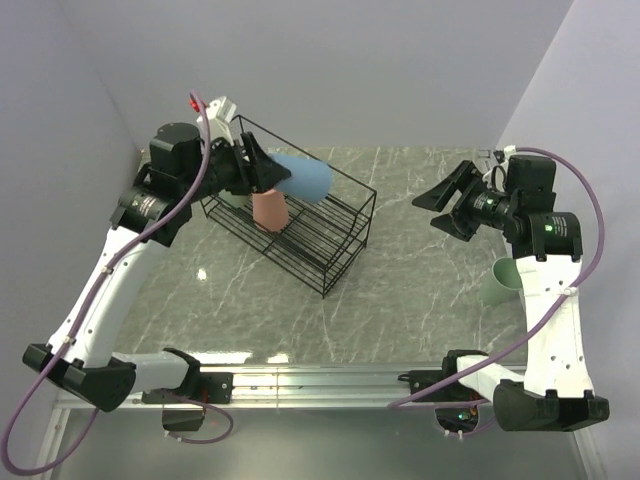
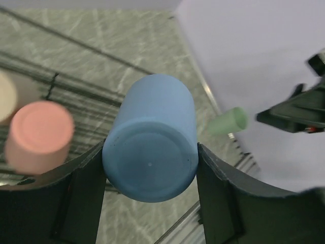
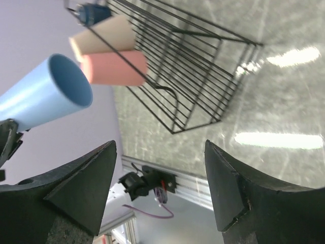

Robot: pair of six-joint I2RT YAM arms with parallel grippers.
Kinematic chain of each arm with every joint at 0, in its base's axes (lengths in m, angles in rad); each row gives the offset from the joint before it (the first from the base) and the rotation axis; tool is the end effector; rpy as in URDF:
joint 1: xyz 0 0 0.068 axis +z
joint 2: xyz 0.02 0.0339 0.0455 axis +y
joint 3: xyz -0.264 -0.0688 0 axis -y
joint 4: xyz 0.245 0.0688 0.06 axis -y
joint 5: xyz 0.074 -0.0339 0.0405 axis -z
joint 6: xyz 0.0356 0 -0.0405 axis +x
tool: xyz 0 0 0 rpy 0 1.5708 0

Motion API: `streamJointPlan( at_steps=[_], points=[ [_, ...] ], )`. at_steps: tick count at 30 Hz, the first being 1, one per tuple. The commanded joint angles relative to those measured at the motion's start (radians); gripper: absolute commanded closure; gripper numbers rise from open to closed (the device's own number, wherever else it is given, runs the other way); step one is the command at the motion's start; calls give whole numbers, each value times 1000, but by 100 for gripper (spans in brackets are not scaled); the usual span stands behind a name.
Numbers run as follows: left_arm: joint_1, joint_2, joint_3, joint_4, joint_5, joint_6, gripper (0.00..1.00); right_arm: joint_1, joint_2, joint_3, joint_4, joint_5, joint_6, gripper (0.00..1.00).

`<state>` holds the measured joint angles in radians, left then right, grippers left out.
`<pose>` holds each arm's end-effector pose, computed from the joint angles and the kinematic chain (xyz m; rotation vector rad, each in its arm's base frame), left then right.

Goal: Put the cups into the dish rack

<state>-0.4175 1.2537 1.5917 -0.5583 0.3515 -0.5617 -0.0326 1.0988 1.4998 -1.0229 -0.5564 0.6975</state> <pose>0.2270 -0.1141 0.4787 0.1309 1.8902 -1.0004 0.1873 0.0127 0.4388 0.4908 2.2010 0.9763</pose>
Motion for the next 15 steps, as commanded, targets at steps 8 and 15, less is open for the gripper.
streamJointPlan(
  at_steps=[8, 15],
  points=[
    [-178, 133, 83, -201, -350, 155, 80, -3, -8, -16, -28, 33, -35, 24],
    [-234, 234, 188, -294, -502, 210, 87, -3, -11, -9, -54, 52, -47, 24]
  ],
)
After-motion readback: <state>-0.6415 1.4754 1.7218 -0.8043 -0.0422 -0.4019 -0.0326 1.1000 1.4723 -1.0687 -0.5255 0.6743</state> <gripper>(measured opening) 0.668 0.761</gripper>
